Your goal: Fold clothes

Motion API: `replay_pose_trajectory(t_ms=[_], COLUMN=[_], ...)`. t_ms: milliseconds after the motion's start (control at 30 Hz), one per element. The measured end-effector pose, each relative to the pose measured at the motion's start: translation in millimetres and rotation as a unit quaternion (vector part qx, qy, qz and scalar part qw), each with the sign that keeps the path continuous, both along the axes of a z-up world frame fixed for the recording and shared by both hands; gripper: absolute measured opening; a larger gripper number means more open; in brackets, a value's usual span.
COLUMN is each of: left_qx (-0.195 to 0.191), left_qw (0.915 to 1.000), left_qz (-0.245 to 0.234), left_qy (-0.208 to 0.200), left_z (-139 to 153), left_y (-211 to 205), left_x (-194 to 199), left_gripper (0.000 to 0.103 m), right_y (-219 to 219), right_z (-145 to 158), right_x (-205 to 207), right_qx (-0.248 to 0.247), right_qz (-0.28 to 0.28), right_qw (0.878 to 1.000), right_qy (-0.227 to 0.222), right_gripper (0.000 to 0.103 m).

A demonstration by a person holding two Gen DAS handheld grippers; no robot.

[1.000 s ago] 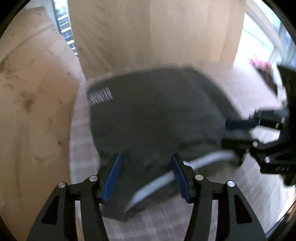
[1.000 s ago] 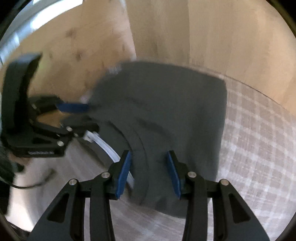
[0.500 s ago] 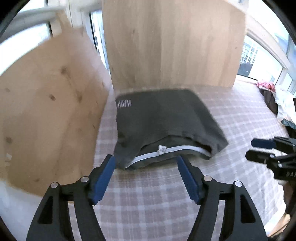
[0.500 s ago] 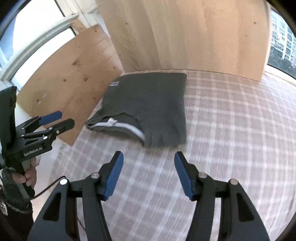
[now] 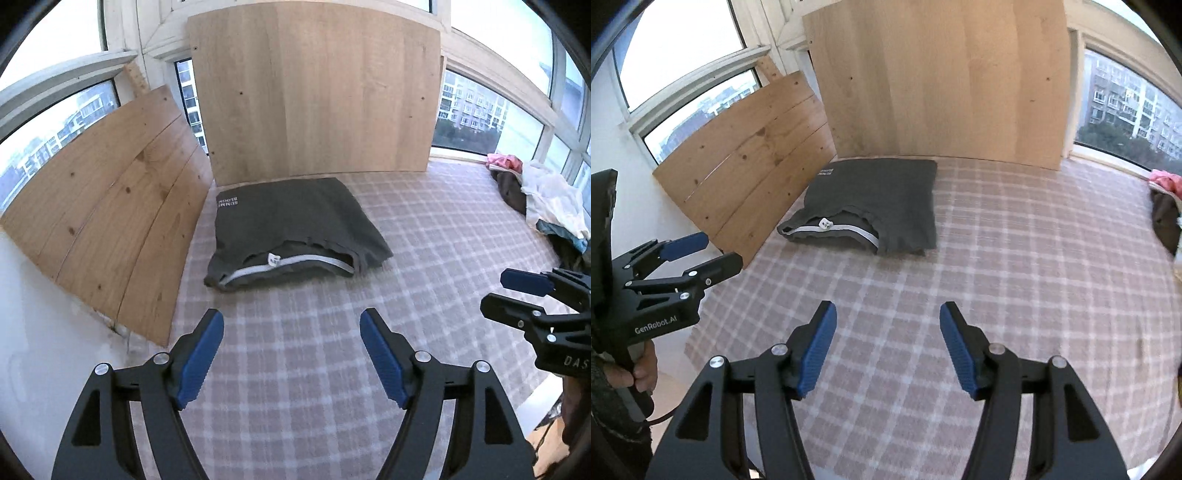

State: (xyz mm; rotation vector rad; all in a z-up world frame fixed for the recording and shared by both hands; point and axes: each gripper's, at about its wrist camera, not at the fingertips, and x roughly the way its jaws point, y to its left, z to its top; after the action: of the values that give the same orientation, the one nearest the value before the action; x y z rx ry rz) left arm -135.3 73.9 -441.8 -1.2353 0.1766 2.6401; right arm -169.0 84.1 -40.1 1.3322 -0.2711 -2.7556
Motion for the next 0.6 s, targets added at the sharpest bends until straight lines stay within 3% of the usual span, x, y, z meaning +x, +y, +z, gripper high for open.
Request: replay_pose_trajectory(t_ms=[367, 600], left_qx=[0.019, 0.025], left_qw=[0.9997, 0.9993], left_qz=[-0.001, -0.003], left_qy=[0.017, 0.026], left_z=[24.5, 38.9], left_y=[17.3, 45.6], left_x=[39.0, 66.8], left_gripper=[0.075, 0.075], right_y=[3.8, 27.7], right_z=[13.3, 19.1], right_x=[51.1, 81.5], right_qx=[0.019, 0.019], right_qz=[-0.015, -0.012], right_qw=[1.0, 1.0], right_qy=[0.01, 0.015], right_gripper=[0.059, 0.059])
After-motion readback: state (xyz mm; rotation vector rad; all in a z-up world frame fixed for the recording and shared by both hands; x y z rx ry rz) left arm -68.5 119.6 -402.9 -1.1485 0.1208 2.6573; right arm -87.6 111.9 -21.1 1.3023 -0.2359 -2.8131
